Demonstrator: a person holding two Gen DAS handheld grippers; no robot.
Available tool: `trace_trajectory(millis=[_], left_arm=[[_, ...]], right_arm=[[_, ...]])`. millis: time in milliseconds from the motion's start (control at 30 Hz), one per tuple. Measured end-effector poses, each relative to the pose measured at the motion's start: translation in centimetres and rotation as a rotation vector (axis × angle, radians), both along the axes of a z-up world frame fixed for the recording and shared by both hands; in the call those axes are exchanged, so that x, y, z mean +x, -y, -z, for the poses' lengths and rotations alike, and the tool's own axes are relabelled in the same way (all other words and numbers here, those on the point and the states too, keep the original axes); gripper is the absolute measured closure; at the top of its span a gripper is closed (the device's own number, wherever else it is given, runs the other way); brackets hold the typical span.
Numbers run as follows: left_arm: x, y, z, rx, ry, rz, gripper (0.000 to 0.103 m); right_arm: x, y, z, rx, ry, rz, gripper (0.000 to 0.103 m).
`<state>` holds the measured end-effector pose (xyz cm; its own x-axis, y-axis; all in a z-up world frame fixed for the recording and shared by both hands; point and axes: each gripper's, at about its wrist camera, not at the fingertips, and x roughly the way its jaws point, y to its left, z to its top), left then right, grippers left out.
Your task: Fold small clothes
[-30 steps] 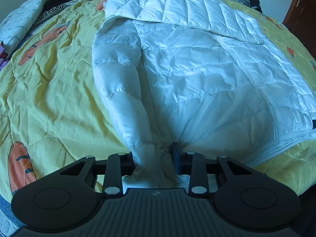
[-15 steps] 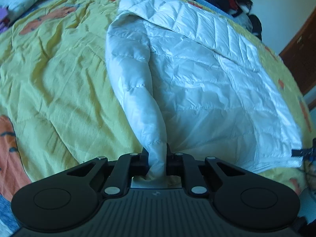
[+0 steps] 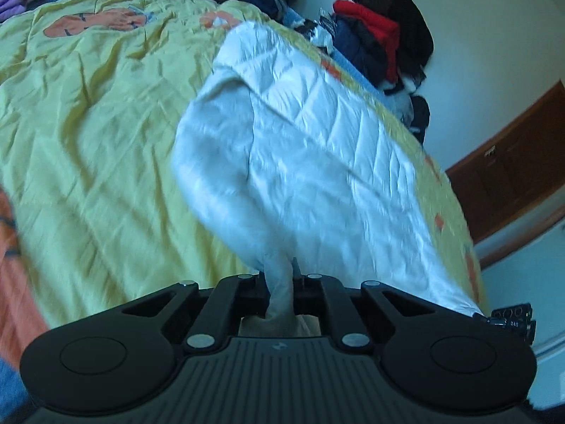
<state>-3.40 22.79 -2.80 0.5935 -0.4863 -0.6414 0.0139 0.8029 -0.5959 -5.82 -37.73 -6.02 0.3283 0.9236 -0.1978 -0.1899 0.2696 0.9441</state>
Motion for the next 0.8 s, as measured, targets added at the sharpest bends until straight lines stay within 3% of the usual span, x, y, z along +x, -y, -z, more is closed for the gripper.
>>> trace_trajectory(millis=[400, 600, 800], left_arm=[[10.4, -0.4, -1.7, -0.123, 0.111, -0.084, 0.096], [16.1, -0.2, -3.9, -0.076, 0.189, -0.109, 0.096], [22.5, 0.4, -4.3, -0.022, 0.186, -0.118, 0.096]], right_arm=[[12.0, 0.9, -3.6, 0.095, 0.161, 0.156, 0.091], [20.1, 0.7, -3.3, 0.1, 0.162, 0.216, 0.091], [26.7, 0.6, -3.1, 0.049, 0.16, 0.232, 0.091]])
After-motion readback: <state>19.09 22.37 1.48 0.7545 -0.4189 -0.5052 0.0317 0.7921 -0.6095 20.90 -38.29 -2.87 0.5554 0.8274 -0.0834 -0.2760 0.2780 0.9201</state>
